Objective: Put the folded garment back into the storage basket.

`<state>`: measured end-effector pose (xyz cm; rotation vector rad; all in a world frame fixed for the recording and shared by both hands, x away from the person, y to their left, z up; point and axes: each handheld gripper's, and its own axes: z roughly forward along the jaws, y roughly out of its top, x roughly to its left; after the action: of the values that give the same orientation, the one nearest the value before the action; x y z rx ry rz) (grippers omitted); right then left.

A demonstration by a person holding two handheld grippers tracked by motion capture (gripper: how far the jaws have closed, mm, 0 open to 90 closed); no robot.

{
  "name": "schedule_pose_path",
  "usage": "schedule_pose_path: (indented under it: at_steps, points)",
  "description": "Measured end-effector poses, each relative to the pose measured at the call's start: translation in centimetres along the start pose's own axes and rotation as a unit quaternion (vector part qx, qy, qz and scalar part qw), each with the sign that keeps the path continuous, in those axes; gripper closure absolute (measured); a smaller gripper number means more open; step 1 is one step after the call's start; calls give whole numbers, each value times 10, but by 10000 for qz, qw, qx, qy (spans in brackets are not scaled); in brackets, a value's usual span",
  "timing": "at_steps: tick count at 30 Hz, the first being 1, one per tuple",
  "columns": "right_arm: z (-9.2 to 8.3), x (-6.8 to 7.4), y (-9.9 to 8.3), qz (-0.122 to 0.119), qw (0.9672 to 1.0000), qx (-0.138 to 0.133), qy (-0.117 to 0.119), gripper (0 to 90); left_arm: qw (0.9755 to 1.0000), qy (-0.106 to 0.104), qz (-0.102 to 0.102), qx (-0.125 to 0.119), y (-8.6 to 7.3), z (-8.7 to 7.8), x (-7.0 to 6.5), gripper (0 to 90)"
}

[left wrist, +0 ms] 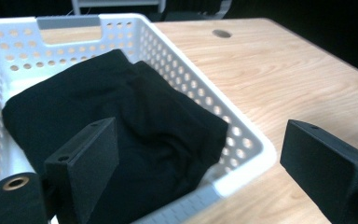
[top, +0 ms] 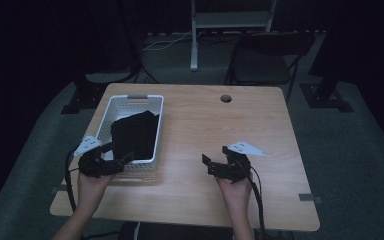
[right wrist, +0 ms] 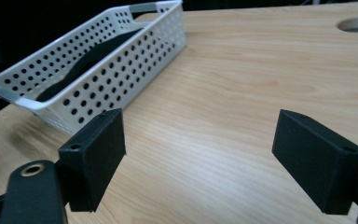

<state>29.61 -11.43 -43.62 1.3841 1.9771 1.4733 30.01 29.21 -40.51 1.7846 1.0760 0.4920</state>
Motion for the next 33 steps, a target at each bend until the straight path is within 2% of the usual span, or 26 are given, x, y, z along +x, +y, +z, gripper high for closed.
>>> schedule_pose_path:
  at_steps: [6,10,11,12,15,18,20,21,22,23,24,25,26,30,31,33]
  points:
    - [-12,-9,-11,103,9999,27,-76,165,9999,82,-19,-135,-11,-13,-5,119]
    - [-23,-17,-23,187,9997,-35,-120,166,9990,338,87,-263,-23,-19,-5,119]
    - [-27,-19,-27,197,9997,-79,-154,166,9990,321,67,-303,-27,-19,-5,119]
    - [-33,-25,-33,297,9993,-94,-203,166,9981,449,84,-401,-36,-22,-4,119]
    - [-41,-31,-44,361,9988,-212,-270,165,9977,430,17,-526,-45,-25,-2,119]
    - [-47,-35,-55,282,9983,-372,-348,166,9948,595,71,-820,-58,-31,-2,119]
    - [-50,-36,-61,189,9975,-416,-533,166,9906,803,159,-1099,-68,-36,-3,119]
    - [-51,-38,-63,167,9974,-372,-594,166,9872,893,289,-1292,-77,-39,-2,119]
    - [-51,-38,-63,167,9974,-372,-594,166,9872,893,289,-1292,-77,-39,-2,119]
    - [-52,-42,-69,279,9970,-319,-642,166,9871,887,290,-1303,-81,-39,0,119]
    - [-52,-42,-69,279,9970,-319,-642,166,9870,834,253,-1348,-84,-38,2,119]
    - [-54,-44,-74,382,9962,-411,-671,165,9874,767,154,-1372,-91,-36,5,119]
    - [-54,-44,-74,382,9962,-411,-671,165,9874,767,154,-1372,-91,-36,5,119]
    - [-60,-43,-82,341,9927,-624,-972,165,9858,795,20,-1476,-100,-33,7,119]
    - [-60,-43,-82,341,9927,-624,-972,165,9848,842,44,-1517,-102,-33,7,119]
    - [-62,-43,-82,324,9918,-725,-1001,166,9848,824,22,-1531,-102,-32,9,119]
